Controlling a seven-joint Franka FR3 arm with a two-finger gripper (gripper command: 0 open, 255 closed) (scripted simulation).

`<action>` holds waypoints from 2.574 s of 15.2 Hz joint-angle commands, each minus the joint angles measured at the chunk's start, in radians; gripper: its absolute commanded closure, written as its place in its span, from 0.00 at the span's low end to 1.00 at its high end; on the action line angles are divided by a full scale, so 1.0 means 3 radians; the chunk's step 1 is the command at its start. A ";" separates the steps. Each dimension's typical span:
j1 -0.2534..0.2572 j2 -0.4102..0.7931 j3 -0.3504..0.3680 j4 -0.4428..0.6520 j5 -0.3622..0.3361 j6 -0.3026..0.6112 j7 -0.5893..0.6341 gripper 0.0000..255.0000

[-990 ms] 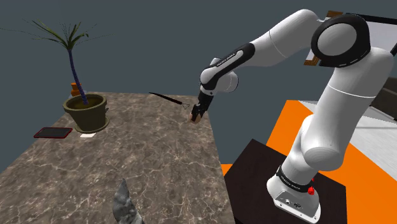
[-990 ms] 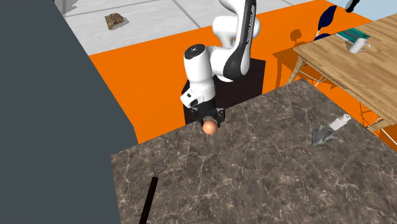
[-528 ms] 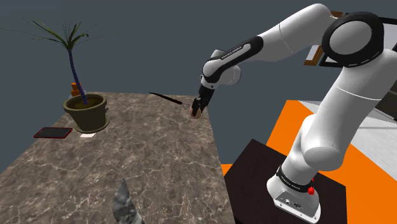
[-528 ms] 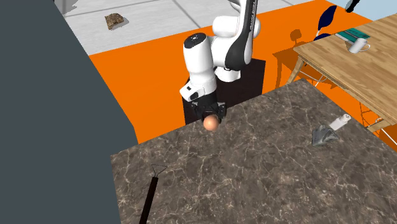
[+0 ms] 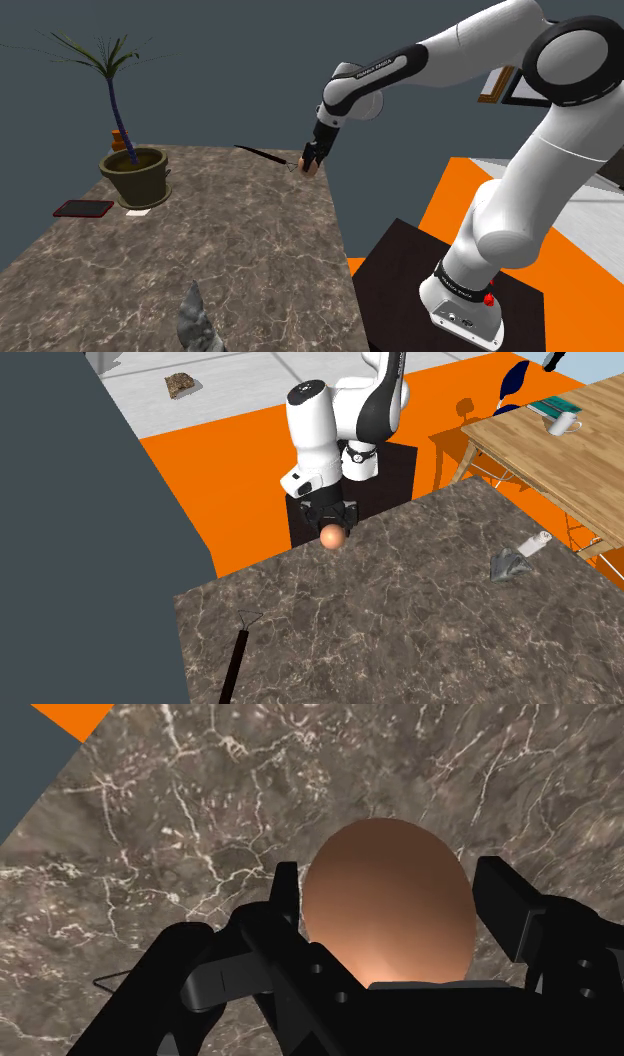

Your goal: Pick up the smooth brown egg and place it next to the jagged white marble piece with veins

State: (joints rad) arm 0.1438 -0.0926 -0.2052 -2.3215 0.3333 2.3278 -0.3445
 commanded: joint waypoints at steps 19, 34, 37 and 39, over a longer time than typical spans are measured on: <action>0.0075 -0.0728 0.0260 -0.0086 -0.0275 -0.0509 0.0645 1.00; 0.0531 -0.1656 0.1199 -0.0913 -0.0046 -0.0347 0.1845 1.00; 0.0647 -0.1751 0.1413 -0.0970 0.0039 -0.0328 0.2103 1.00; 0.0725 -0.1792 0.1561 -0.0987 0.0096 -0.0313 0.2279 1.00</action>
State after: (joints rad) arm 0.3465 -0.6155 0.2374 -2.6073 0.3509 2.2312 0.3065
